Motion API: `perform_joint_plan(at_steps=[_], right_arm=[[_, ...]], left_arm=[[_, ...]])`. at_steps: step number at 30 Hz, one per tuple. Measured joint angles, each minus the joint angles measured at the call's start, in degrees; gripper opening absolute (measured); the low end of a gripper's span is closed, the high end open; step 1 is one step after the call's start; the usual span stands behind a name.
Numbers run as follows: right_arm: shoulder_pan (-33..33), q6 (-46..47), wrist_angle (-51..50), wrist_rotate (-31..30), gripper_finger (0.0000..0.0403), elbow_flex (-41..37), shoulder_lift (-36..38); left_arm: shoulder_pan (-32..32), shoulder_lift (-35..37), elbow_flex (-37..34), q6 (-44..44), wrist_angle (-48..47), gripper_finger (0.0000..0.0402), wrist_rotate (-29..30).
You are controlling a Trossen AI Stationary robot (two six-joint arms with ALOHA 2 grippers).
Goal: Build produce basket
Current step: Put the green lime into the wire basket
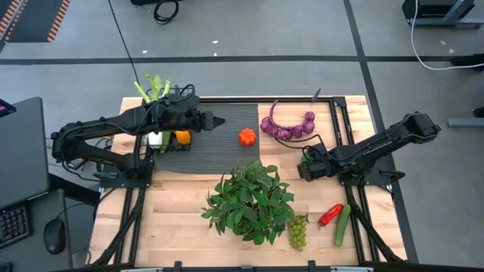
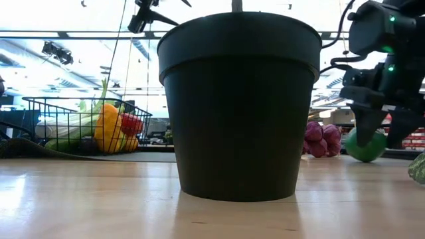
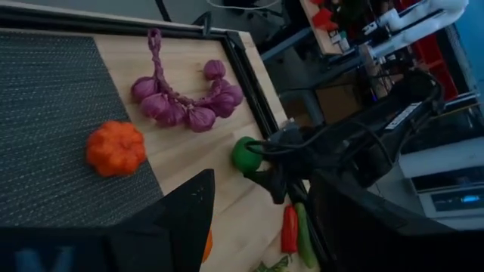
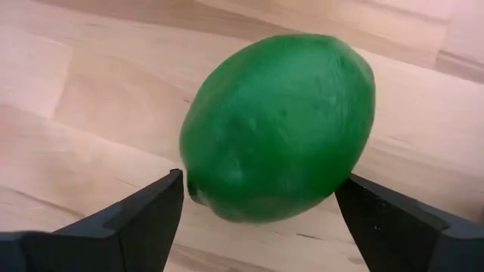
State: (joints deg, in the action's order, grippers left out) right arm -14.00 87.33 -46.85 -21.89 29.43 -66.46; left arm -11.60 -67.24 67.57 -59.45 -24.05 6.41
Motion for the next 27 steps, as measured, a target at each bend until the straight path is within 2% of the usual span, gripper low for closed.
perform_joint_plan(at_steps=[6,11,16,21,24,27], right_arm=[[0.6,-1.1,5.4,2.4,0.0345,0.9,0.0],[0.5,-7.4,8.1,3.8,0.0345,5.1,0.1],[0.5,-11.5,8.3,2.8,0.0345,10.4,0.1],[1.1,-14.1,8.3,-0.7,0.0345,16.6,0.1],[1.9,-16.1,8.4,-1.7,0.0345,20.5,0.1],[2.2,-17.4,8.8,-2.2,0.0345,23.8,0.1]], left_arm=[[-0.8,-0.5,0.0,0.5,-0.2,0.0228,0.3],[-0.8,-0.9,0.0,1.9,0.1,0.0225,3.4],[-0.7,-0.8,0.0,4.6,0.2,0.0216,3.5],[-0.6,-0.8,0.0,4.8,0.5,0.0208,3.5],[-1.0,-0.9,0.0,8.3,3.3,0.0204,3.4],[-1.7,-1.0,0.0,15.4,9.1,0.0204,3.3]])
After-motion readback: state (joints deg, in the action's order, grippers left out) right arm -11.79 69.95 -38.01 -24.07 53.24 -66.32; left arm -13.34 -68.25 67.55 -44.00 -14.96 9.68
